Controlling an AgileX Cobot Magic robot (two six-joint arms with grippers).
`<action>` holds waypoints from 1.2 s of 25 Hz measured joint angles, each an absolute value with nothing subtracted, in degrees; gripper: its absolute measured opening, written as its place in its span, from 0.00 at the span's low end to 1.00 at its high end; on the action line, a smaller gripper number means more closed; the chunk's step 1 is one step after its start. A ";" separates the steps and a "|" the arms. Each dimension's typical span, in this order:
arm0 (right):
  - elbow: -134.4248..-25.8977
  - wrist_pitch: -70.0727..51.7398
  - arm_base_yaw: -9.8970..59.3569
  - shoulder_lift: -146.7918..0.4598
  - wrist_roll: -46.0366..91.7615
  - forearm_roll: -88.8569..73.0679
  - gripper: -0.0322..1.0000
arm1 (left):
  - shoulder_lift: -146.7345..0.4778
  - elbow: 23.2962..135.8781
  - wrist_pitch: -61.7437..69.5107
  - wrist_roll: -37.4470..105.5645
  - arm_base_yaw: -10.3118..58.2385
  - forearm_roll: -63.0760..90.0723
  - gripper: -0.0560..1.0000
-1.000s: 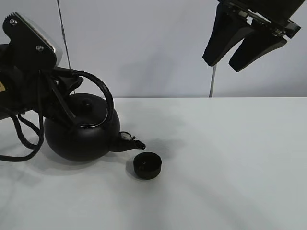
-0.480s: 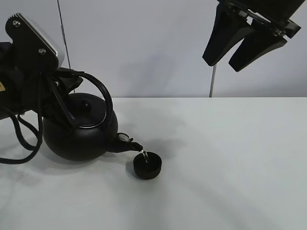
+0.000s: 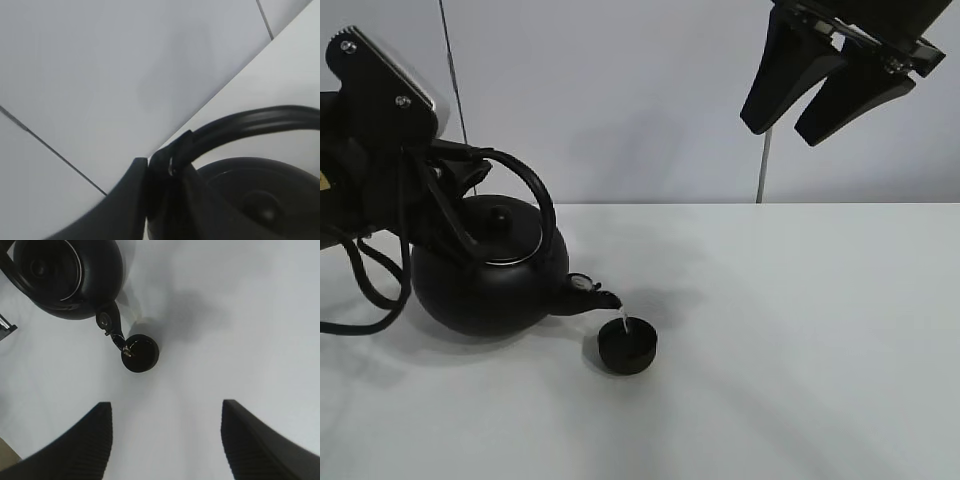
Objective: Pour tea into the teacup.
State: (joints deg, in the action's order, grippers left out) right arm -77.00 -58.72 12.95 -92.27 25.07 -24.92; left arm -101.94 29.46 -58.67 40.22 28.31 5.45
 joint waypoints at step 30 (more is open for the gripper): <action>-77.00 -58.50 12.95 -92.27 25.07 -24.92 0.45 | -90.61 29.46 -37.63 17.66 28.31 7.00 0.17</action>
